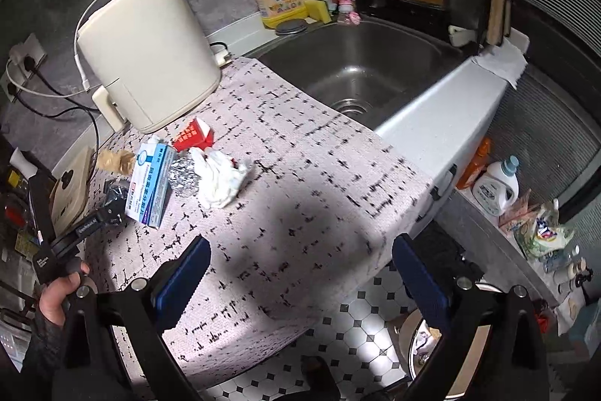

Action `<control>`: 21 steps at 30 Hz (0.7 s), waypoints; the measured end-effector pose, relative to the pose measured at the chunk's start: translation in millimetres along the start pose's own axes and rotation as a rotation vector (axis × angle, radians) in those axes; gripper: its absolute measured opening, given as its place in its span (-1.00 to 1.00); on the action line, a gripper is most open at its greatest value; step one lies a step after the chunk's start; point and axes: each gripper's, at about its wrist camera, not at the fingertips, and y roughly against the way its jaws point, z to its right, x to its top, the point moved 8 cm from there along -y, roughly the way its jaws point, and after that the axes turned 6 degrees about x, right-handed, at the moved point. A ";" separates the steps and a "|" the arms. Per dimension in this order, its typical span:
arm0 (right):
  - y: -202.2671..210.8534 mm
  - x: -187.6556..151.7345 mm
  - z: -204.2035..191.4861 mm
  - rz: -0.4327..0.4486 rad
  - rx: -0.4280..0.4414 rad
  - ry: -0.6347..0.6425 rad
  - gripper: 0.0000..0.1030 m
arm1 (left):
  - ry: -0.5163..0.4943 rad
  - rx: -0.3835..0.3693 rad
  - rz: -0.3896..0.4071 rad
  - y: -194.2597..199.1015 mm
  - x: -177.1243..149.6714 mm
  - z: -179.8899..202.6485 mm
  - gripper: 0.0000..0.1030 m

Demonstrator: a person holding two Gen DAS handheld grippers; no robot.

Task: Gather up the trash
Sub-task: 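Grasp the silver foil bag with the left tool while the right tool grasps the white tissue, then carry the foil bag and tissue down over the white bin with both tools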

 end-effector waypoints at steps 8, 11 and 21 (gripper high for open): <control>-46.8 17.9 -39.8 -0.044 0.063 0.075 0.78 | 0.055 -0.025 0.021 31.5 -10.6 -31.3 -0.04; -65.7 21.1 -49.6 -0.067 0.073 0.094 0.74 | 0.092 -0.022 0.044 49.8 -15.3 -49.1 -0.04; -121.8 28.2 -66.7 -0.153 0.121 0.125 -0.60 | 0.195 0.028 0.077 88.3 -42.4 -92.0 -0.04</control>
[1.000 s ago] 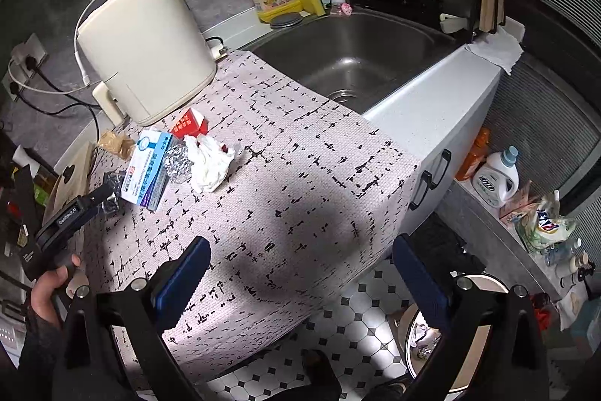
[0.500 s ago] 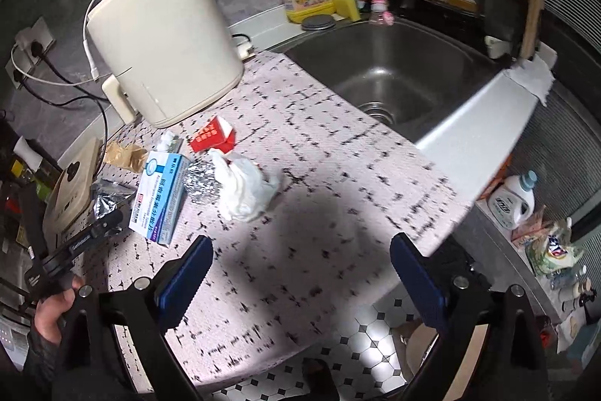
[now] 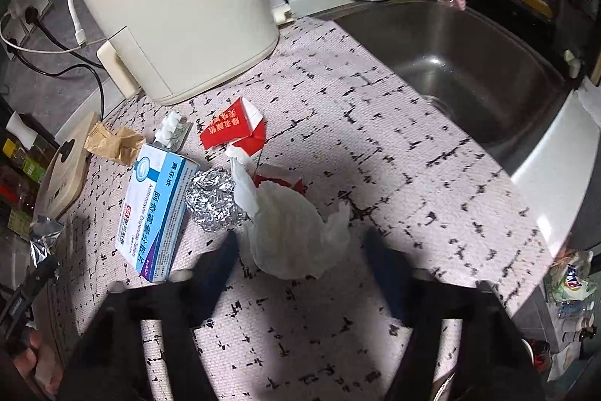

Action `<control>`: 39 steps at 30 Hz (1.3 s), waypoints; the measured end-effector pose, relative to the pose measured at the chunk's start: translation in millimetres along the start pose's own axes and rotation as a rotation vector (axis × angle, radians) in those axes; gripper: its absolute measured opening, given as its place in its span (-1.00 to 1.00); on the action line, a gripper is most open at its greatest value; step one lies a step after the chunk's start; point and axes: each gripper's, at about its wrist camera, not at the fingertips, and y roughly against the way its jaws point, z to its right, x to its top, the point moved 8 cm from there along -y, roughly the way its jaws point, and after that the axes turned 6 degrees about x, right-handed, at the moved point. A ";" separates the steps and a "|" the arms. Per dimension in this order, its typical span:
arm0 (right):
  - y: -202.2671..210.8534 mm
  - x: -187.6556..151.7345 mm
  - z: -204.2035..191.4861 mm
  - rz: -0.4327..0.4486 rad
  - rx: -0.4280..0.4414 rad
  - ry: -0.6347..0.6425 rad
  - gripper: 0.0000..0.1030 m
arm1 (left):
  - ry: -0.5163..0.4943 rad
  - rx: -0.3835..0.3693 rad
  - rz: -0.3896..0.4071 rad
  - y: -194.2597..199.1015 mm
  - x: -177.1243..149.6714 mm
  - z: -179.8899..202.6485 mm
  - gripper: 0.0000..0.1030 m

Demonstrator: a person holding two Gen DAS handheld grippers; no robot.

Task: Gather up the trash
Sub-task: 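Carry the foil bag and tissue down over the white bin with both tools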

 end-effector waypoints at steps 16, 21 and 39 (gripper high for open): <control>75.6 -41.2 11.6 0.015 0.139 0.110 -0.86 | 0.001 0.013 0.069 56.6 -42.8 55.1 -0.04; 109.2 -58.5 38.3 0.033 0.159 0.097 -0.85 | -0.008 0.017 0.074 77.7 -60.3 85.6 -0.04; 153.5 -166.8 161.3 -0.061 0.147 0.038 -0.85 | -0.085 0.015 0.034 113.6 -156.1 183.7 -0.04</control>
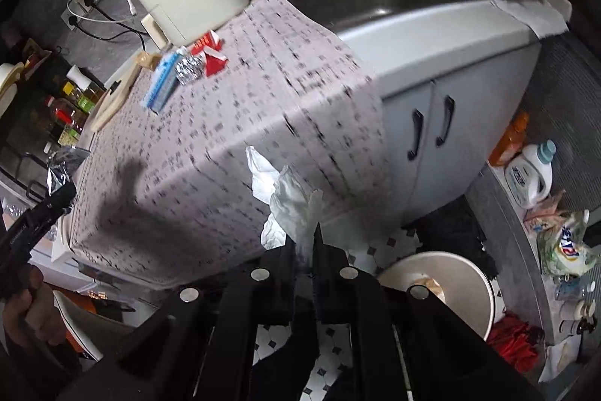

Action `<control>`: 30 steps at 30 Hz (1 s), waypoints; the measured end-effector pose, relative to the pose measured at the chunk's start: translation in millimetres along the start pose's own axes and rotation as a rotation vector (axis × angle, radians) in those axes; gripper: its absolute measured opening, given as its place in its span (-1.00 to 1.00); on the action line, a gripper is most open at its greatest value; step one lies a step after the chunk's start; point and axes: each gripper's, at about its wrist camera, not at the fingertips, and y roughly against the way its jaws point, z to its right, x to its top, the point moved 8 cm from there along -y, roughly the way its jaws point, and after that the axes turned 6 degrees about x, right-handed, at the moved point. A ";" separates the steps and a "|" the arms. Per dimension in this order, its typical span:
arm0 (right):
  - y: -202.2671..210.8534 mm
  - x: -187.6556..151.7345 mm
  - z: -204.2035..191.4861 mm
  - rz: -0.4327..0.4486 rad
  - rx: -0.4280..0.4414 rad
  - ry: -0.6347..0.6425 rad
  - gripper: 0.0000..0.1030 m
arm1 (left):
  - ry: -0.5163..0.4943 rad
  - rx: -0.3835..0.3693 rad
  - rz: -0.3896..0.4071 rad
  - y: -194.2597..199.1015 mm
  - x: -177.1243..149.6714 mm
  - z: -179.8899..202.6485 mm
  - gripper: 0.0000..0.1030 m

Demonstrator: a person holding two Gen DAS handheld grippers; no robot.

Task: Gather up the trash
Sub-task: 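Carry the foil bag and tissue down over the white bin with both tools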

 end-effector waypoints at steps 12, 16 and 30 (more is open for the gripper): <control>9.8 -81.0 89.3 -0.079 -0.088 -0.106 -0.80 | -0.089 -0.051 -0.061 -0.1 -57.9 72.2 -0.04; 7.2 -106.1 111.9 -0.110 -0.110 -0.145 -0.80 | -0.105 -0.079 -0.083 -1.4 -75.0 90.5 -0.04; 37.0 -144.5 156.9 -0.072 -0.141 -0.251 0.02 | -0.230 -0.196 -0.204 -25.3 -131.7 166.1 -0.04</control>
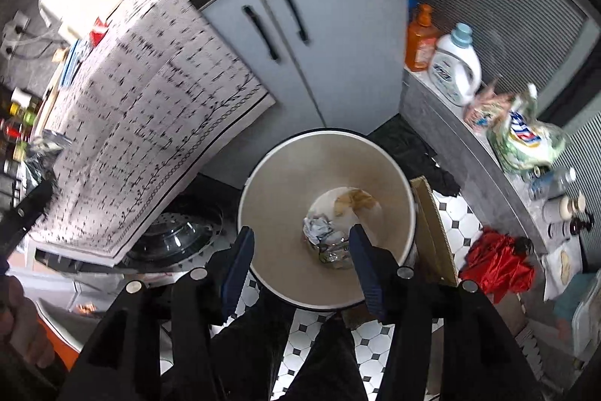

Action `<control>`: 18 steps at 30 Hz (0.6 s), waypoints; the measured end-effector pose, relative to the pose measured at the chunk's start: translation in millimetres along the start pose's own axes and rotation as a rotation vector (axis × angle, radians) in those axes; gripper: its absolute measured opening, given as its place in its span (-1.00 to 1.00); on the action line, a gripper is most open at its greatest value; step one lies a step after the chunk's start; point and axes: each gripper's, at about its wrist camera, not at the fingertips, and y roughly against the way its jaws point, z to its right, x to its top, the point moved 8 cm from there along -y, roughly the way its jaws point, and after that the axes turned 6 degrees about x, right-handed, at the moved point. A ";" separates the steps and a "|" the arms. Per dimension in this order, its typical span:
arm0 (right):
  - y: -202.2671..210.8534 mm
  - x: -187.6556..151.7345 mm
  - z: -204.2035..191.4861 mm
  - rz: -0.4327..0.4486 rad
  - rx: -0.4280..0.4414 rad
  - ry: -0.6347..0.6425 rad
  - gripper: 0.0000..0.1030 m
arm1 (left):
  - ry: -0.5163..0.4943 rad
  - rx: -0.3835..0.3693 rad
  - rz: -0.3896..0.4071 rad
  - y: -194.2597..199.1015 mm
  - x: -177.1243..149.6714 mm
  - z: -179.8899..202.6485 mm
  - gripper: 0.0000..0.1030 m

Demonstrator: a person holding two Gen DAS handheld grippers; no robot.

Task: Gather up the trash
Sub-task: 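Open the right tool to drop the tissue while the left tool drops the foil bag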

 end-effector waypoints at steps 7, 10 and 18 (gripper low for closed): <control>35.4 -7.2 24.9 0.065 -0.023 -0.062 0.04 | -0.085 -0.088 -0.067 -25.6 -9.1 49.1 -0.03; 49.5 -8.9 33.5 0.093 -0.029 -0.088 0.04 | -0.119 -0.125 -0.096 -36.8 -12.9 70.3 -0.03; 83.3 -19.3 55.4 0.154 -0.051 -0.148 0.06 | -0.174 -0.201 -0.185 -70.4 -25.9 116.8 0.00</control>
